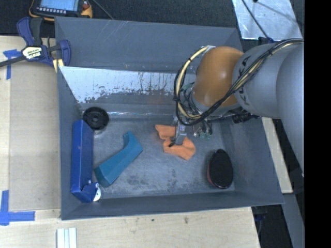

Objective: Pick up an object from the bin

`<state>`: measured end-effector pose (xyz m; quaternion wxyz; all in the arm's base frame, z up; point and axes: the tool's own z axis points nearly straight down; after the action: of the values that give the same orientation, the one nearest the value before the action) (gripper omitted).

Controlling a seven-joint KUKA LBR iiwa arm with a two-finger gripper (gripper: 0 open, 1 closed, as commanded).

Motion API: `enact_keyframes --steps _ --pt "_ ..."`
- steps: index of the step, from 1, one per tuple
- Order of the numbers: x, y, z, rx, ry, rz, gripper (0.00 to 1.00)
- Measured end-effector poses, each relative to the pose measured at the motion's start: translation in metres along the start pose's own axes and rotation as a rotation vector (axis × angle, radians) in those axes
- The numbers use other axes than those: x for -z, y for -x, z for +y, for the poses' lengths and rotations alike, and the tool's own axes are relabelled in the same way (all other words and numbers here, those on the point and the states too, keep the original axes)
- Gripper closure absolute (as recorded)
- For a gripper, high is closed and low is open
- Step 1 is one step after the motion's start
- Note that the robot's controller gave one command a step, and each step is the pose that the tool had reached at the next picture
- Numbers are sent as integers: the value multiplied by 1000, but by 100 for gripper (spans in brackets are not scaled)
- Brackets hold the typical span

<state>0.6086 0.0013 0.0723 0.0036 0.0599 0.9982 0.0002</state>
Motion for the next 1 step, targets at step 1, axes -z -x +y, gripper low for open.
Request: enact_keyframes --steps 1 --pt "42 -51 -6 0 -2 15 100"
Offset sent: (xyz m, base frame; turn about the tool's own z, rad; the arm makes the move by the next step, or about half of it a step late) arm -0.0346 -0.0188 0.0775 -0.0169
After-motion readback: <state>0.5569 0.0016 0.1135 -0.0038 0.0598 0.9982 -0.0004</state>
